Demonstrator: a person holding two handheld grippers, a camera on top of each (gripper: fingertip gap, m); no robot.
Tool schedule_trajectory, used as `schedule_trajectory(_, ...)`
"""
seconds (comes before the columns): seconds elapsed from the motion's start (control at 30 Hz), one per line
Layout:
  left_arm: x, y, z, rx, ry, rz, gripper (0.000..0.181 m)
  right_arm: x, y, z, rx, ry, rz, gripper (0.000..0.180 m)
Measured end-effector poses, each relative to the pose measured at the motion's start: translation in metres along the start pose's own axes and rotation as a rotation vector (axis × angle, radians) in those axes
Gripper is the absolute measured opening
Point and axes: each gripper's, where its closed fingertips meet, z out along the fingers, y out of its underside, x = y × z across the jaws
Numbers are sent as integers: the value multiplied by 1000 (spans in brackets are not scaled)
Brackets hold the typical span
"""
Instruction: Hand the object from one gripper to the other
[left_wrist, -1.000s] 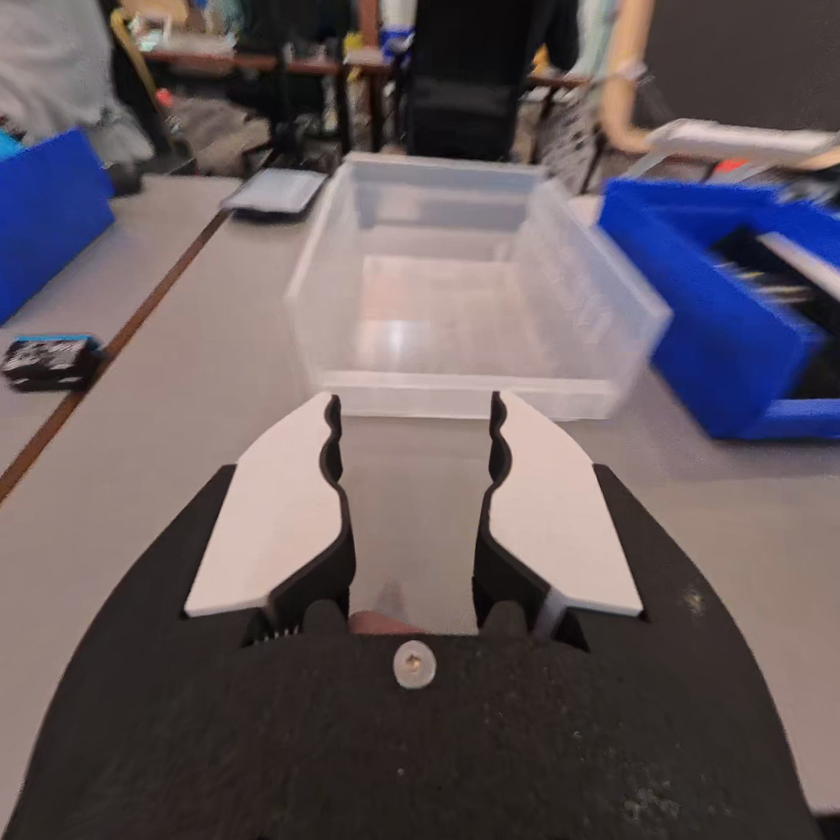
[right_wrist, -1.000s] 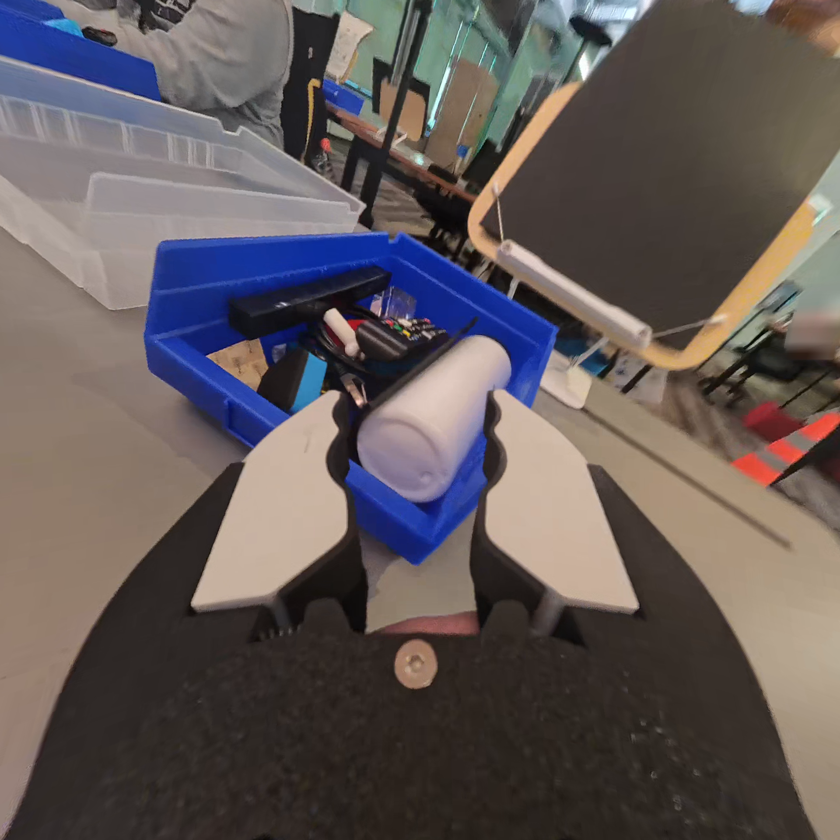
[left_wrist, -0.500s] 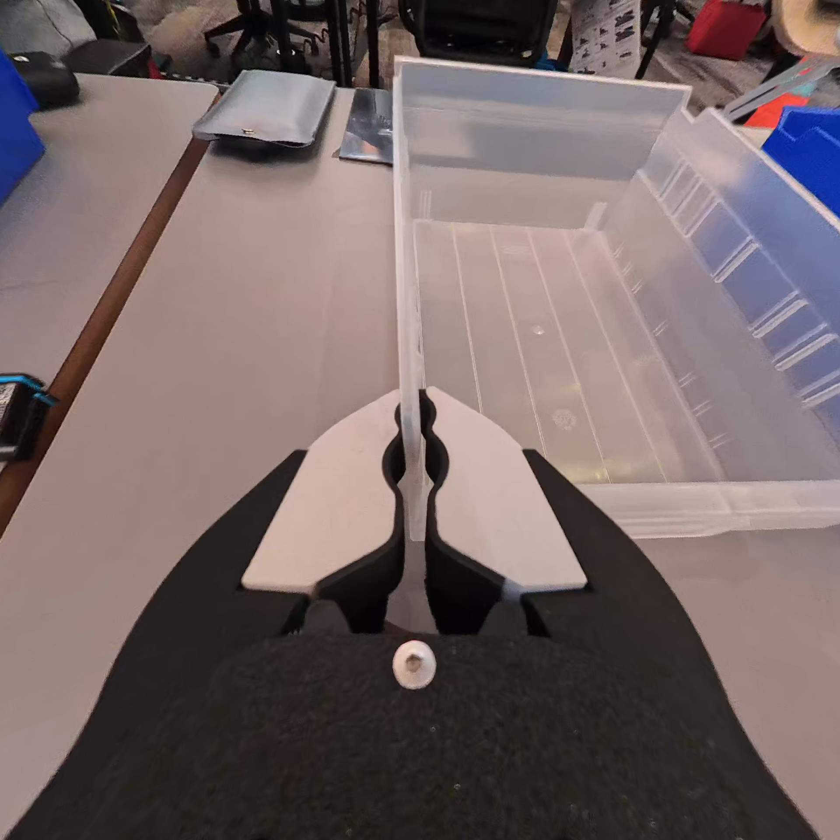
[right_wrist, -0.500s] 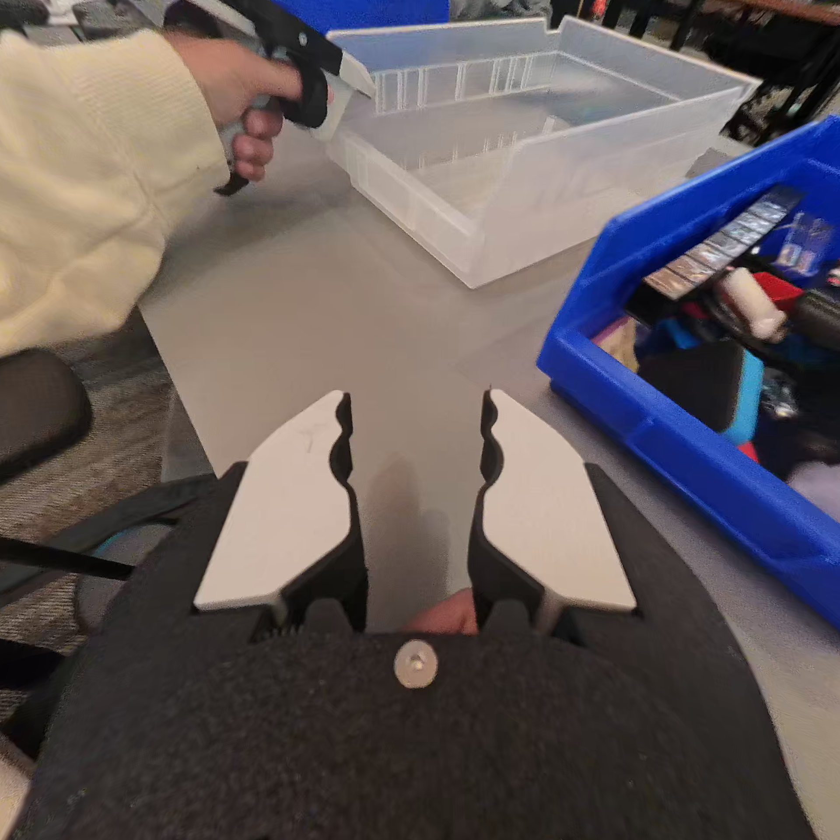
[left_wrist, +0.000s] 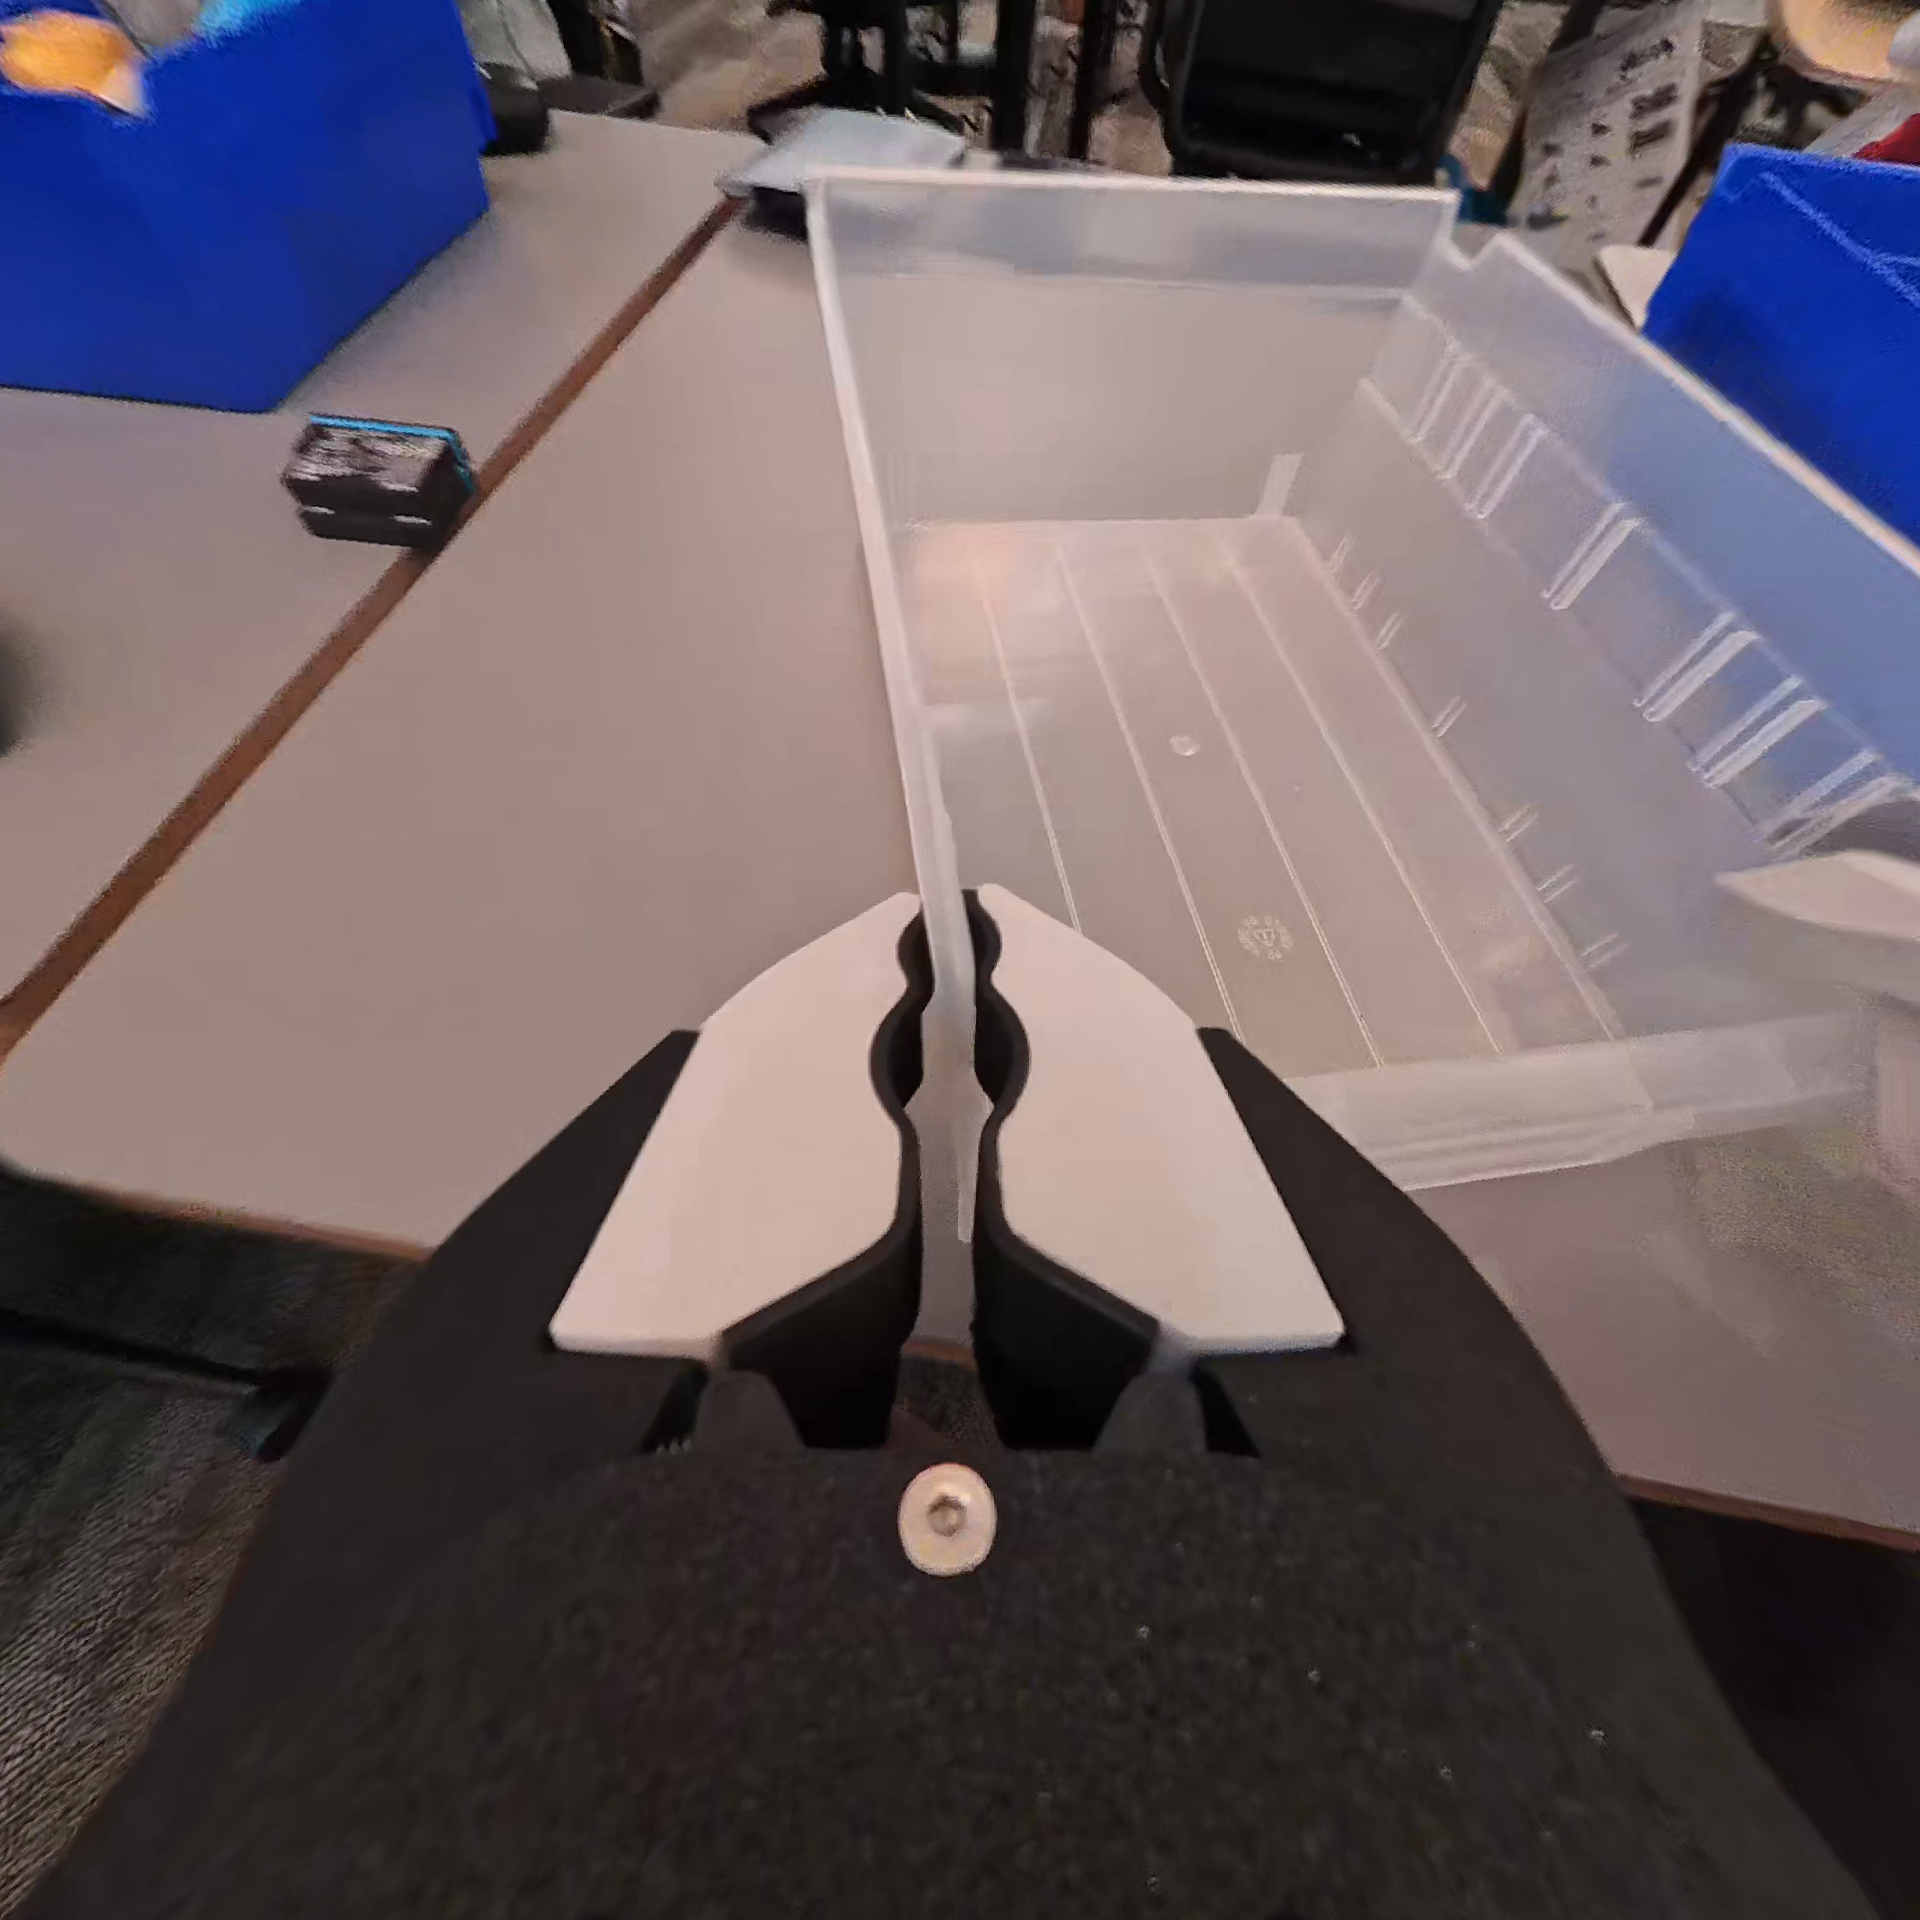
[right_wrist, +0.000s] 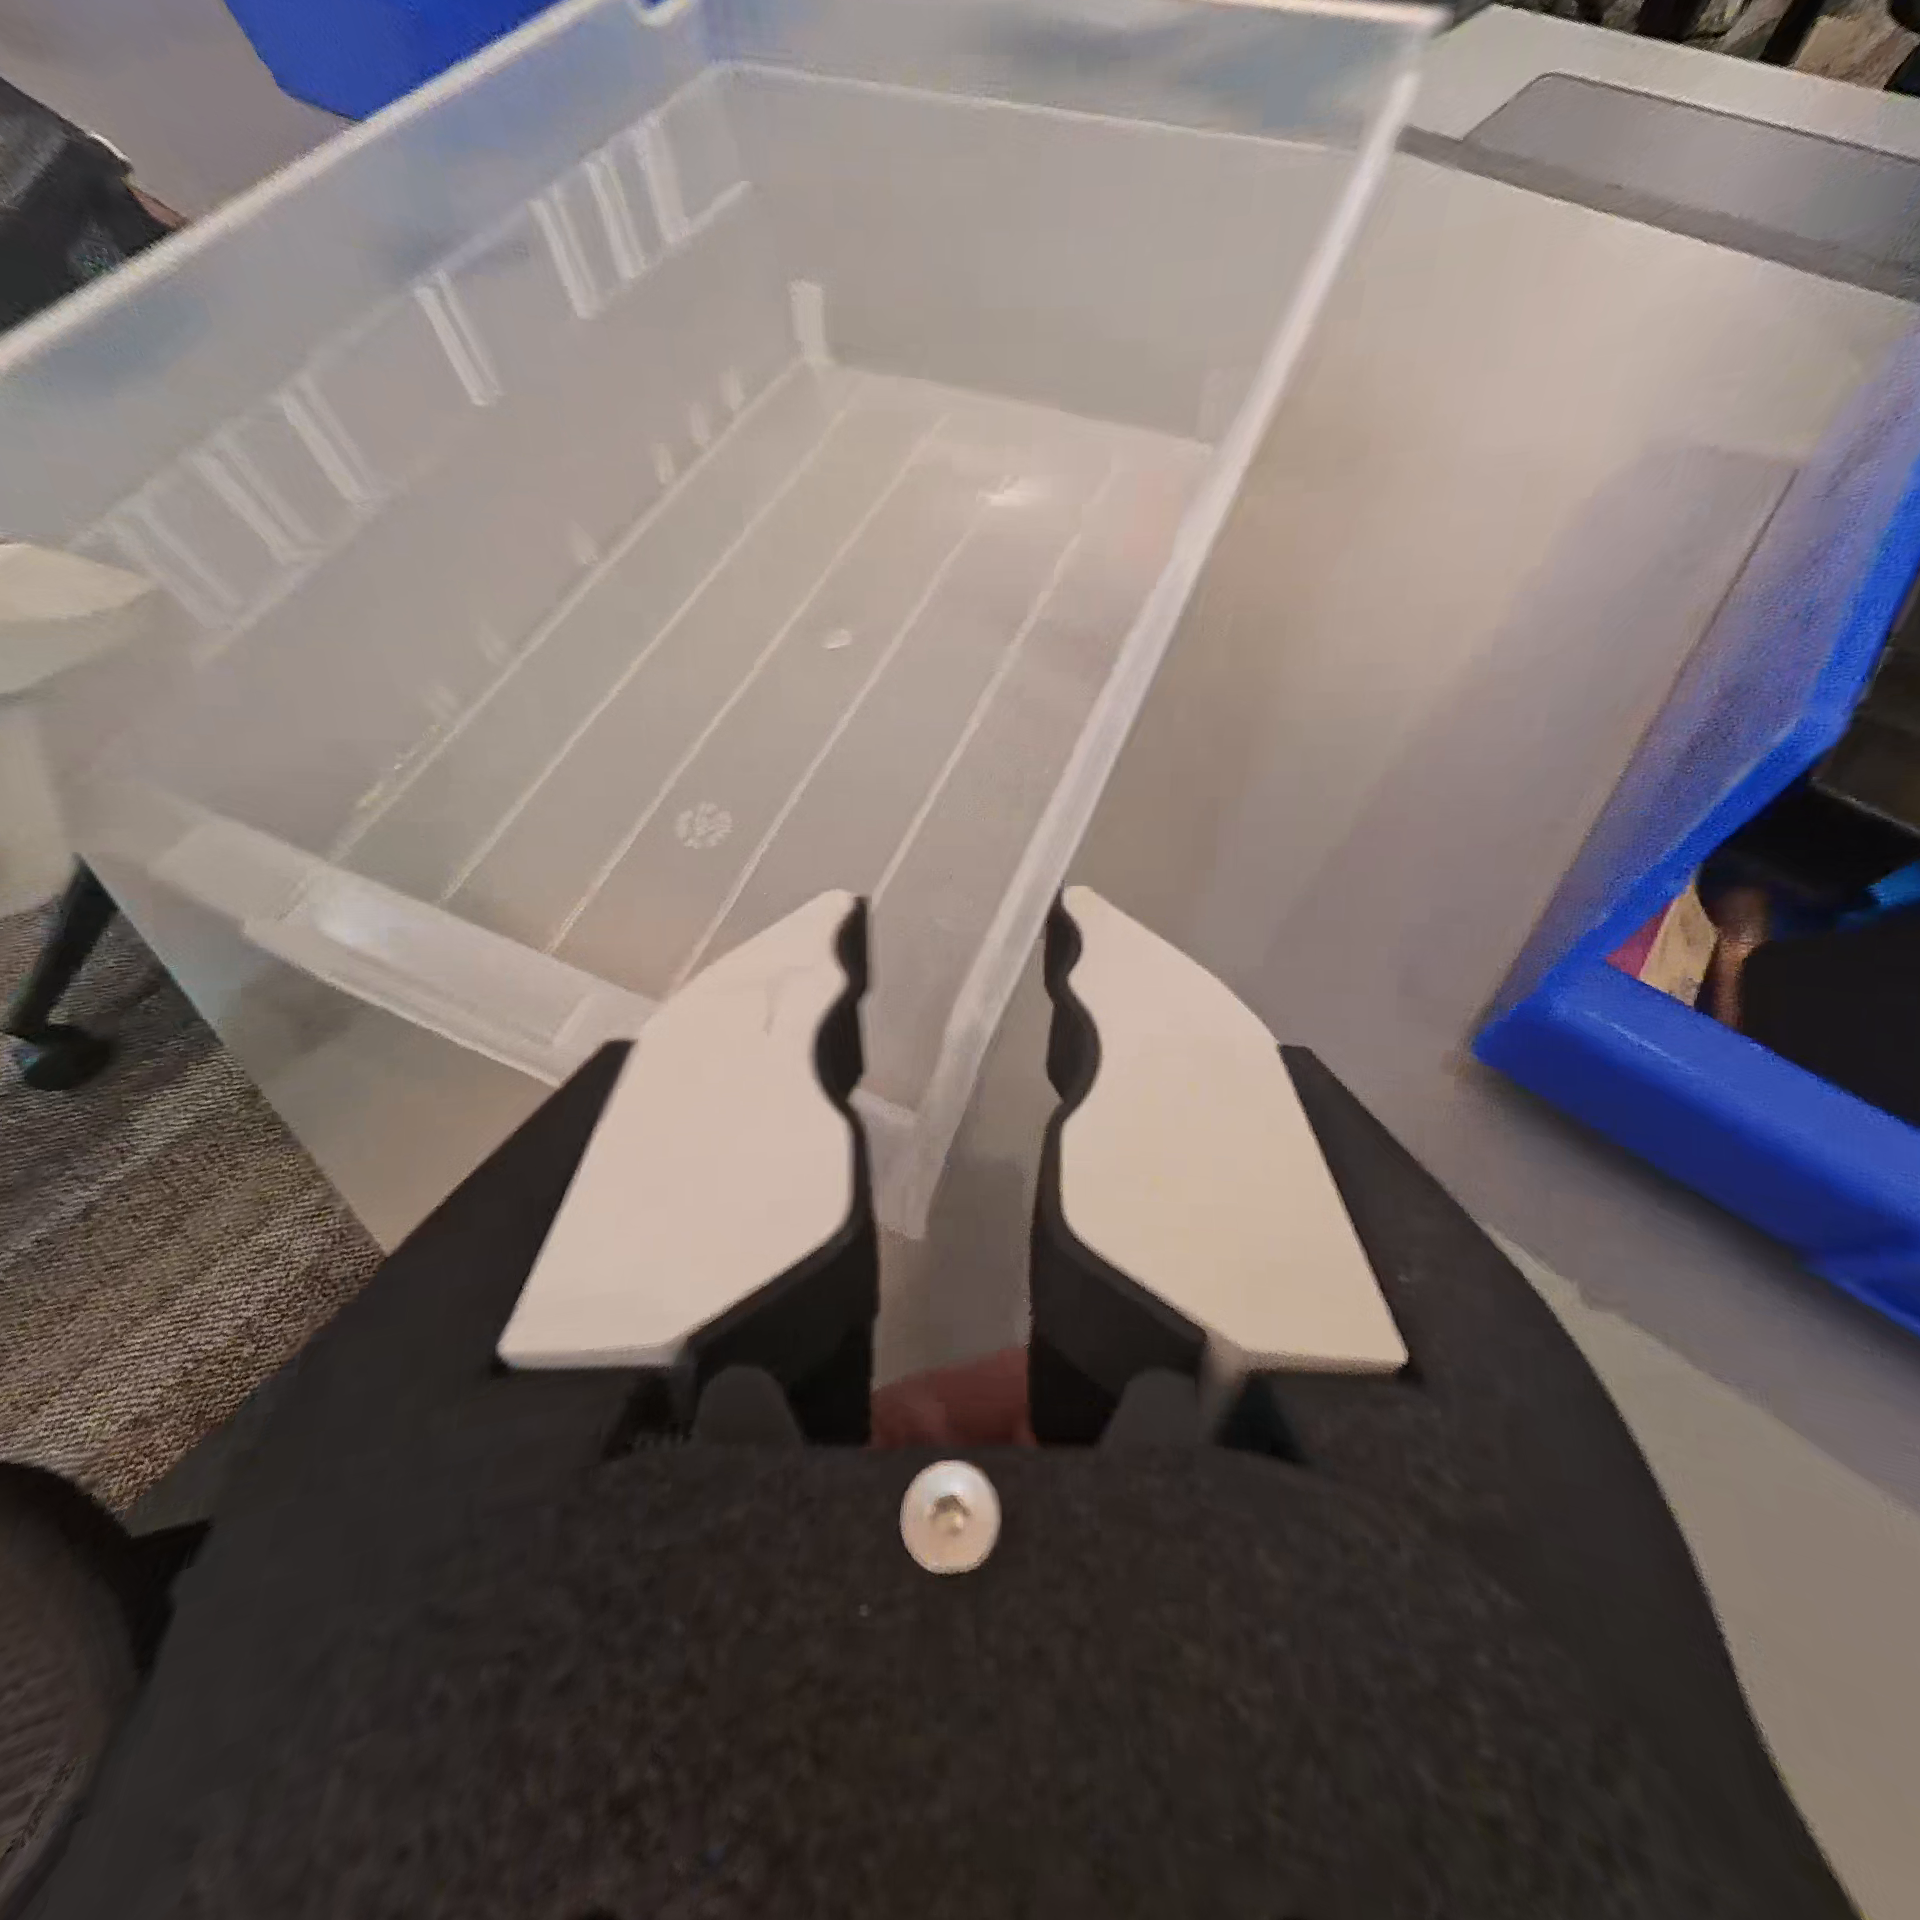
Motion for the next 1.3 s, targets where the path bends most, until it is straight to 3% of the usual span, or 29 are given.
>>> schedule_trajectory(0.03, -2, -2, -9, 15, -33, 15, 4, 3, -2, -4, -4, 33, 7, 14)
schedule_trajectory(0.07, -1, -7, -19, 37, -46, 27, 4, 4, -6, -8, 3, 49, -2, 10)
schedule_trajectory(0.17, 12, -41, -45, 139, -104, 88, 4, 10, -28, -28, 95, 86, -8, 7)
schedule_trajectory(0.3, 61, -115, -67, 310, -85, 144, 4, 50, -85, -84, 284, 166, -11, 7)
schedule_trajectory(0.47, 191, -187, -39, 371, 73, 261, 4, 171, -130, -174, 382, 351, -30, 8)
schedule_trajectory(0.6, 335, -206, -5, 338, 275, 233, 3, 293, -109, -244, 288, 515, 24, 8)
schedule_trajectory(0.77, 530, -165, 28, 267, 429, 326, 4, 453, -22, -327, 112, 709, 60, 8)
schedule_trajectory(0.9, 631, -98, 65, 150, 467, 339, 4, 541, 64, -344, 55, 715, 245, 6)
schedule_trajectory(1.07, 678, -36, 92, 65, 443, 357, 5, 591, 129, -333, -9, 678, 259, 6)
schedule_trajectory(1.3, 701, 8, 96, -8, 469, 323, 12, 623, 154, -325, -3, 654, 219, 5)
